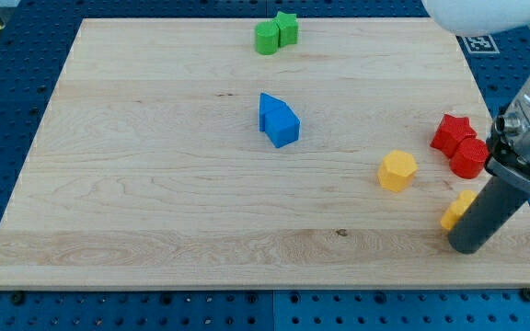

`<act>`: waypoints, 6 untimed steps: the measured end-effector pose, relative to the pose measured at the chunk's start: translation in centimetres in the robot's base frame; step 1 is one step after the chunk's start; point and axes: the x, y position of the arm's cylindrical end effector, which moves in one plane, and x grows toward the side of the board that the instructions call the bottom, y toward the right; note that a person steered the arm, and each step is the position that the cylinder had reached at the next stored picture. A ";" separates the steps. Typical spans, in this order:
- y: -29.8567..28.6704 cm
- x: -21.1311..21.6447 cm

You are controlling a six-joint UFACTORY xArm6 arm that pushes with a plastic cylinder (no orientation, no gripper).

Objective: Move yellow heart towards yellow hexagon

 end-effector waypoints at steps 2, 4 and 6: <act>5.1 2.2; 4.6 0.0; -0.6 -3.3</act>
